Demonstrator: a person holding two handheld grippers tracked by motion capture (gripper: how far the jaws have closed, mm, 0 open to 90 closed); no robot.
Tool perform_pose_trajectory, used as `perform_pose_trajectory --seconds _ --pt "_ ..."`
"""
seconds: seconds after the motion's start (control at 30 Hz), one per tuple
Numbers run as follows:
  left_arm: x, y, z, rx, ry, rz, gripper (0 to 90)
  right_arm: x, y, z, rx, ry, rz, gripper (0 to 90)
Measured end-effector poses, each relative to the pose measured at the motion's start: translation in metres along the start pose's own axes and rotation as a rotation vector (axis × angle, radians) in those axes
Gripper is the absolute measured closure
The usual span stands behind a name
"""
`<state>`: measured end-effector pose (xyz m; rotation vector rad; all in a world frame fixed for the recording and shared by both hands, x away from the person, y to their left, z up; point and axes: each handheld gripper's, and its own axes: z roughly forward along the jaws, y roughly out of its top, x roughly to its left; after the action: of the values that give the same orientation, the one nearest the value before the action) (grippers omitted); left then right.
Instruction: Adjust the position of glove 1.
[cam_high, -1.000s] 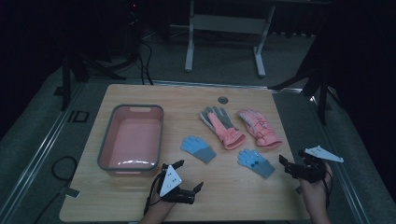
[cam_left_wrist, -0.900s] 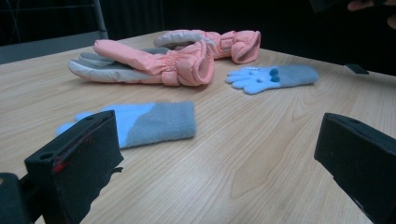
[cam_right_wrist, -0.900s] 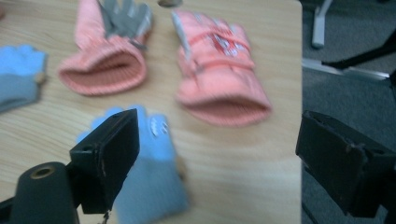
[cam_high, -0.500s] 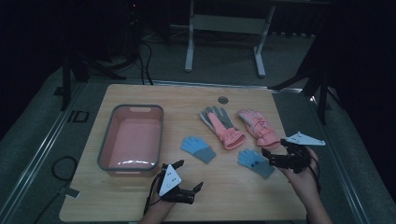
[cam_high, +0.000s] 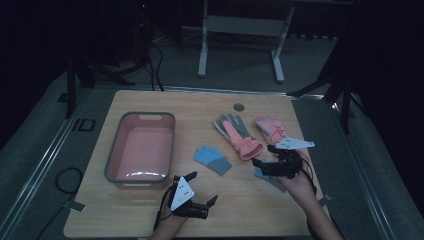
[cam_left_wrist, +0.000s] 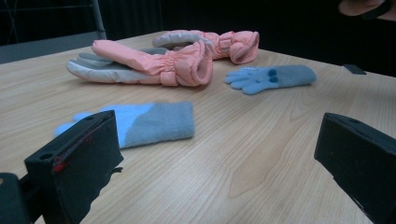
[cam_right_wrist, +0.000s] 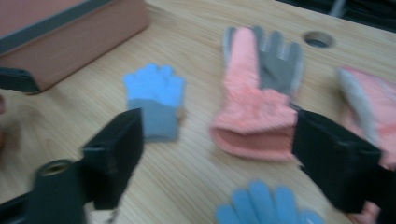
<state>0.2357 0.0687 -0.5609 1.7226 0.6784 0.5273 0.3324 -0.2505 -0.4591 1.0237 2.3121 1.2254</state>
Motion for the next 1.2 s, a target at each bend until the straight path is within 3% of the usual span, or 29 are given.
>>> perform_pose_trajectory --seconds 0.07,0.1,0.23,0.37,0.5,0.6,0.7,0.8,1.0,1.13,1.2 --pt "0.000 0.000 0.000 -0.001 0.000 -0.001 0.4 0.003 0.002 0.004 0.001 0.007 -0.010 22.7" --pt "0.000 0.000 0.000 -0.001 -0.001 -0.002 0.4 0.010 0.006 0.018 0.017 0.027 -0.043 29.7" --pt "0.000 0.000 -0.001 0.001 -0.004 0.001 0.4 0.016 0.010 0.029 0.035 0.046 -0.064 33.8" --pt "0.000 0.000 -0.001 0.002 -0.005 -0.005 0.4 0.026 0.015 0.052 0.079 0.088 -0.109 42.3" --pt "0.000 0.000 -0.001 -0.001 -0.007 0.000 0.4 0.034 0.018 0.072 0.108 0.112 -0.132 42.1" --pt "0.000 0.000 -0.001 0.000 -0.006 0.002 0.4 0.037 0.021 0.087 0.125 0.139 -0.129 42.8" --pt "0.000 0.000 -0.001 -0.001 -0.004 0.002 0.4 0.039 0.023 0.101 0.146 0.141 -0.169 48.9" --pt "0.000 0.000 -0.001 -0.003 -0.003 0.003 0.4 0.042 0.026 0.115 0.162 0.174 -0.193 52.7" --pt "0.000 -0.001 -0.001 -0.005 -0.007 0.002 0.4 0.046 0.030 0.139 0.202 0.184 -0.223 59.2" --pt "0.000 -0.001 -0.002 -0.004 -0.010 0.000 0.4 0.046 0.029 0.146 0.215 0.190 -0.229 60.6" --pt "0.000 -0.001 -0.002 -0.005 -0.012 -0.003 0.4 0.044 0.026 0.156 0.250 0.196 -0.244 60.9"
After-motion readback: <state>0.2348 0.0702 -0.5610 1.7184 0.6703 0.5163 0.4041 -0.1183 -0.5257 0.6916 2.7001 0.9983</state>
